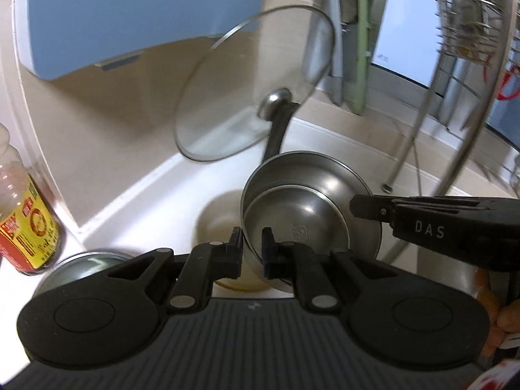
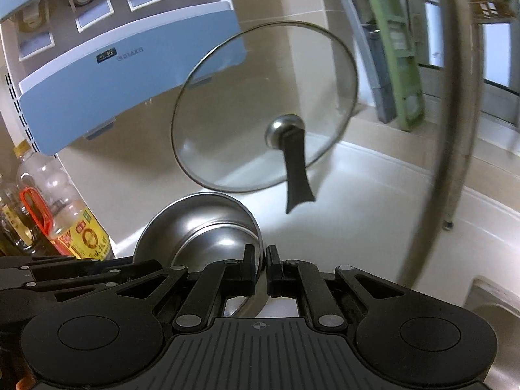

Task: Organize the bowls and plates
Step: 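Lift the steel pot and lower it onto the bowl stack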

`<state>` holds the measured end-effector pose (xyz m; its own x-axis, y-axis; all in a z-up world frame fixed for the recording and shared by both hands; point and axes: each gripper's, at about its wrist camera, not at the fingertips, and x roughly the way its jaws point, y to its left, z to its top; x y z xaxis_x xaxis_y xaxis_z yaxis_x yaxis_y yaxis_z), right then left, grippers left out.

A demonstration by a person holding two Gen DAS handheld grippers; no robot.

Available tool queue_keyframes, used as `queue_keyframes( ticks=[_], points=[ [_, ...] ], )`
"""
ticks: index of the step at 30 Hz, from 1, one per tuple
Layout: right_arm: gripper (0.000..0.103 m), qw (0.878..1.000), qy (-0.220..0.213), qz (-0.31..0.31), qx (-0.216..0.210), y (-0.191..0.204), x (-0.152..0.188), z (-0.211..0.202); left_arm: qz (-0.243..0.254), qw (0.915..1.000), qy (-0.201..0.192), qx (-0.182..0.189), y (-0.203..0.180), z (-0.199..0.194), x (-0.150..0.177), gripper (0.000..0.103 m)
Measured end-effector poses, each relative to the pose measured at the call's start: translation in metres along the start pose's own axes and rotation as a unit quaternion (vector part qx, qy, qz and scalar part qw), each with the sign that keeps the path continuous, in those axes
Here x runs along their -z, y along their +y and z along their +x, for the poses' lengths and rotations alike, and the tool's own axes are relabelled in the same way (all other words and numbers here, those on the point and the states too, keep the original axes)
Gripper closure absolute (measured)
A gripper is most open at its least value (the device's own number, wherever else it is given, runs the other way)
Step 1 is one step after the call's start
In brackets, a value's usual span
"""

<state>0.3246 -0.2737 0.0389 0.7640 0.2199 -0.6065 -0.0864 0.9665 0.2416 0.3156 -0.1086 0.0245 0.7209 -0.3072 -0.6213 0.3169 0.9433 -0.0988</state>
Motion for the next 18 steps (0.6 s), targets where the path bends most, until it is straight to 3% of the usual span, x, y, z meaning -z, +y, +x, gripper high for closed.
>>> queue_keyframes(
  ticks=[18],
  points=[
    [0.096, 0.999, 0.044, -0.009, -0.012, 0.005, -0.007, 0.057, -0.028, 0.9989, 0.029, -0.024, 0.029, 0.037, -0.005, 0.093]
  ],
)
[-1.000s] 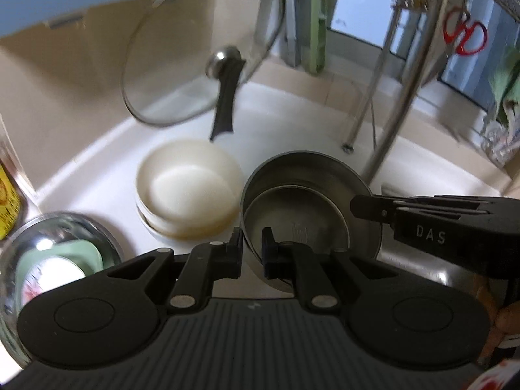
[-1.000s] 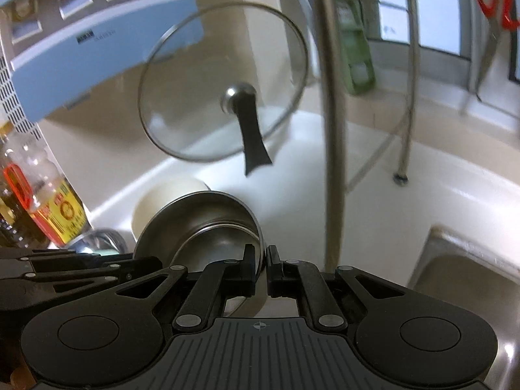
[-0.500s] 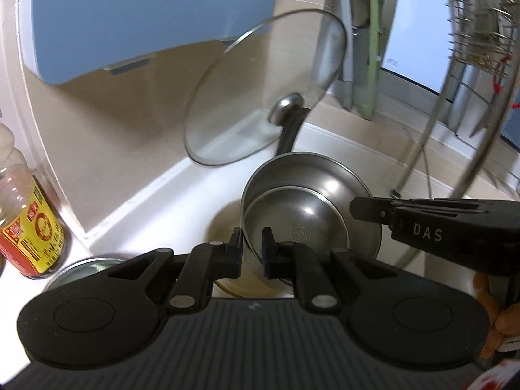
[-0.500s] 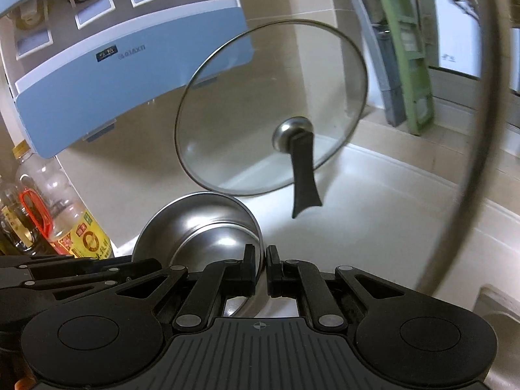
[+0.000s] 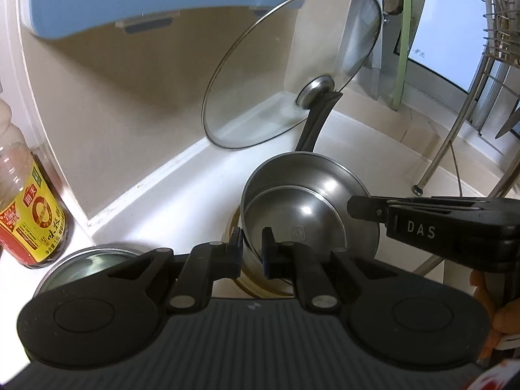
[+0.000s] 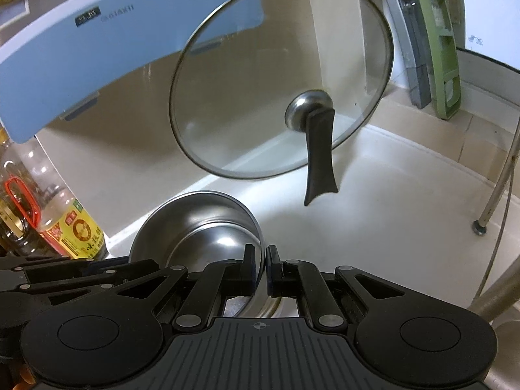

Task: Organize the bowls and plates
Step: 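Lift the steel pot and lower it onto the bowl stack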

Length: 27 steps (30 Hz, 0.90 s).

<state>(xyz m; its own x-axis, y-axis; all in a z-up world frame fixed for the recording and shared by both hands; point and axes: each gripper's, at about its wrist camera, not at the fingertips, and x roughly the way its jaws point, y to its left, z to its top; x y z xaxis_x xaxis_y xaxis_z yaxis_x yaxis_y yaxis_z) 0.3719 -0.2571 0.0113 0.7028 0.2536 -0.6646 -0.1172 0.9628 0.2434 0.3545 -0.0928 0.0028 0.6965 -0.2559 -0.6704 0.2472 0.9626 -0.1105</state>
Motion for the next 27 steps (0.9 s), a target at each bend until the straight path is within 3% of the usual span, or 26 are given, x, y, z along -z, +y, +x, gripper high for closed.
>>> queue_keyframes(
  ticks=[16, 27],
  points=[
    [0.096, 0.999, 0.031, 0.009, 0.008, -0.002, 0.003, 0.029, -0.015, 0.9991, 0.041, 0.001, 0.008, 0.022, 0.006, 0.092],
    [0.096, 0.999, 0.033, 0.016, 0.01, -0.007, 0.002, 0.027, -0.01, 0.999, 0.042, 0.006, 0.006, 0.02, 0.006, 0.088]
  ],
)
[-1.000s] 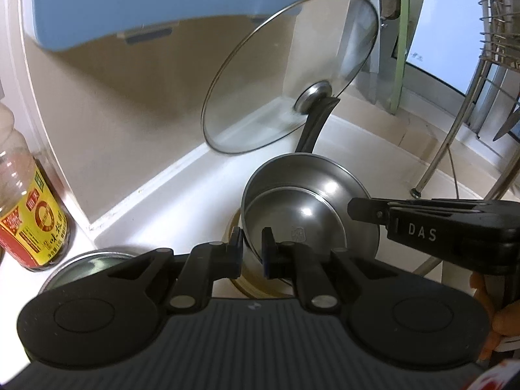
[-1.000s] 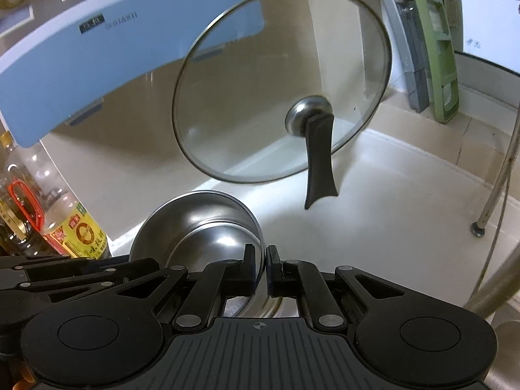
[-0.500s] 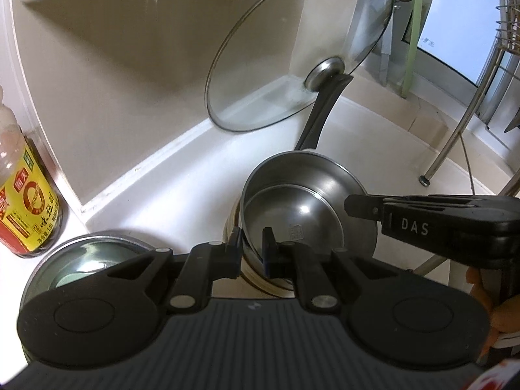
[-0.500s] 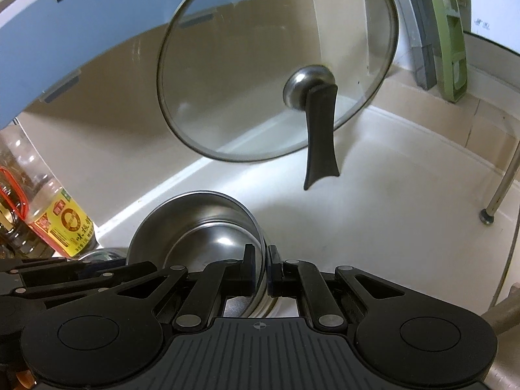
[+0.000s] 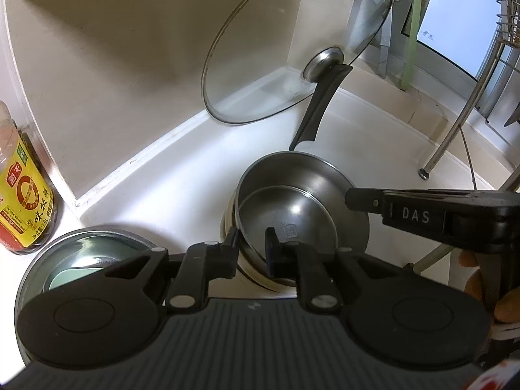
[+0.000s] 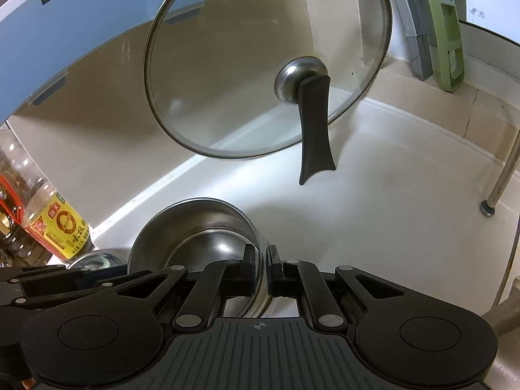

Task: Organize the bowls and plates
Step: 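Lift the steel pot and lower it onto the bowl stack, then open both grippers and pull back from the stacked pot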

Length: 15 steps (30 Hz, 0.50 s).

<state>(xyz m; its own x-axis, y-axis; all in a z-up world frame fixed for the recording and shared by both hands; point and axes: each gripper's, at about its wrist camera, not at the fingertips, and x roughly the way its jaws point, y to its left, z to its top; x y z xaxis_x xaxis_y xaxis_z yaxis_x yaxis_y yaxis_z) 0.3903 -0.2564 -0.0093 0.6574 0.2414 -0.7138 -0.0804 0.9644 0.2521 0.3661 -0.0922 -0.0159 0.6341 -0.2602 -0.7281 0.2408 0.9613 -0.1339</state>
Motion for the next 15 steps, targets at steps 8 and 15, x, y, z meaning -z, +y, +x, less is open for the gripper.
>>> queue_keyframes(
  ticks=[8, 15],
  points=[
    [0.087, 1.0, 0.001, -0.01, -0.006, 0.005, 0.005, -0.006, 0.004, 0.9999, -0.01, -0.003, -0.002, -0.009, 0.0, 0.085],
    [0.053, 1.0, -0.009, -0.015, -0.019, 0.01, 0.01, -0.025, 0.013, 0.9996, -0.026, 0.0, -0.006, -0.031, 0.006, 0.084]
  ],
)
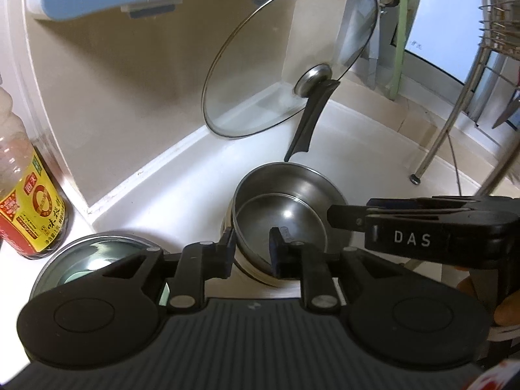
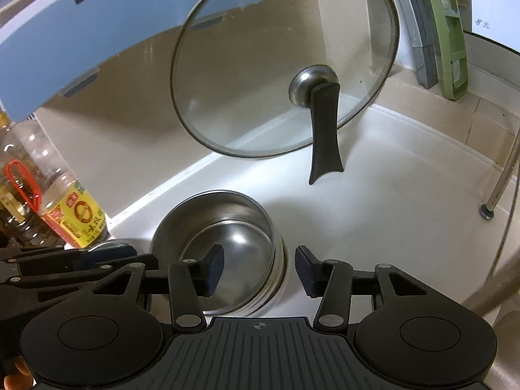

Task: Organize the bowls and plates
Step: 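Open both grippers and pull back from the stacked pot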

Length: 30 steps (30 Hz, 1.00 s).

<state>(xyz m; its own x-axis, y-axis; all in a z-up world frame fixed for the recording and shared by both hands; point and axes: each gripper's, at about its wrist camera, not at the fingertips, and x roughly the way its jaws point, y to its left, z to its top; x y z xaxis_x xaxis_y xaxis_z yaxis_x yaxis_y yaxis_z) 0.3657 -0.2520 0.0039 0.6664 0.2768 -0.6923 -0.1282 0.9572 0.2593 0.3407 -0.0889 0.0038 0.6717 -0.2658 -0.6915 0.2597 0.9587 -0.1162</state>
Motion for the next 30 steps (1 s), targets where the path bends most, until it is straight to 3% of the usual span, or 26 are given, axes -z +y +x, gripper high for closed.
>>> queue_keyframes(
  ticks=[13, 30],
  points=[
    [0.036, 1.0, -0.019, 0.001, -0.016, 0.008, 0.034, -0.06, 0.017, 0.9997, -0.007, 0.018, 0.001, -0.061, 0.039, 0.079],
    [0.032, 0.999, 0.017, 0.034, -0.012, 0.016, 0.1, -0.095, -0.01, 0.9992, 0.039, 0.003, 0.014, -0.101, 0.117, 0.079]
  ],
)
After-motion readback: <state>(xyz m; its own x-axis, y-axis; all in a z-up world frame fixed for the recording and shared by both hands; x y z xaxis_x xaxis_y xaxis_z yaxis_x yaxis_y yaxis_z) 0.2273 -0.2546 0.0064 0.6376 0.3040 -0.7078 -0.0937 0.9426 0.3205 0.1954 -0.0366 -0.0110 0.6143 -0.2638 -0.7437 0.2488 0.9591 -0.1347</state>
